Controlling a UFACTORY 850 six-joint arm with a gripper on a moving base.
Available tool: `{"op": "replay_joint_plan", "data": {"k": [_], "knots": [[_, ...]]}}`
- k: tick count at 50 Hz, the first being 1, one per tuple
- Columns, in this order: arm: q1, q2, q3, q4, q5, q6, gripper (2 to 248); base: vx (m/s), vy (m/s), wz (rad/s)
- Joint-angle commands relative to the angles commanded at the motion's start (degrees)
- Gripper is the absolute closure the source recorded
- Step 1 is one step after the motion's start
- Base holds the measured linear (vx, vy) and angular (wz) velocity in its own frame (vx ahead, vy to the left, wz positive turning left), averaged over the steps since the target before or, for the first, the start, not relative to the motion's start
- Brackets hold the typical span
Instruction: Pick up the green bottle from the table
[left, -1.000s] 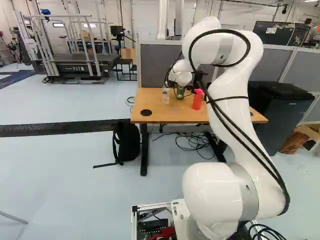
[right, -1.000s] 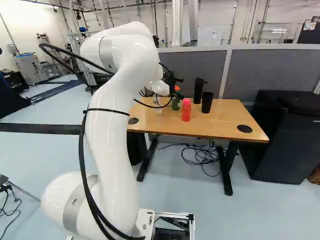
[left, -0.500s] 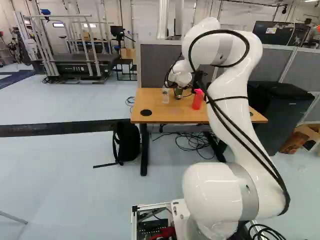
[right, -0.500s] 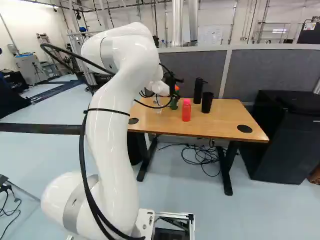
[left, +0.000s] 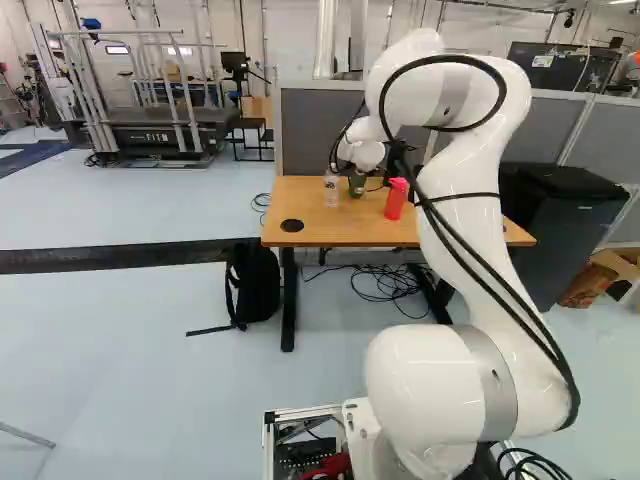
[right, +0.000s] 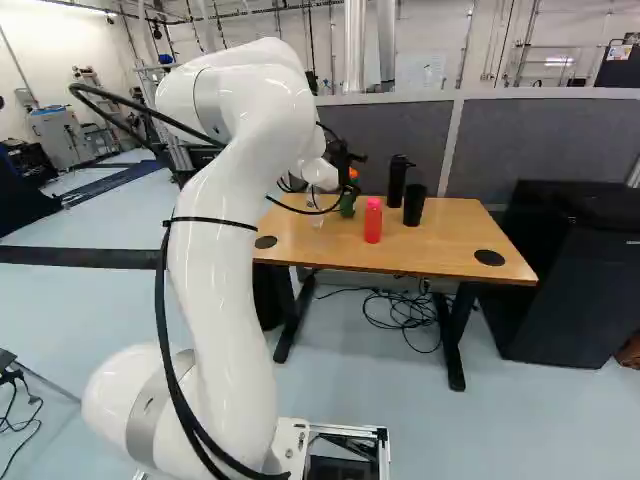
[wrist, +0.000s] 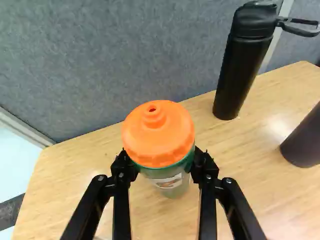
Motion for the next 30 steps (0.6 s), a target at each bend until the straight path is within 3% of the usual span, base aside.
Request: {"op": "replay_joint_plan", "data": {"k": [30], "knots": [[0.0,10.9,10.4,0.0,3.0,0.0,128,0.000,0.000,0.000]]}}
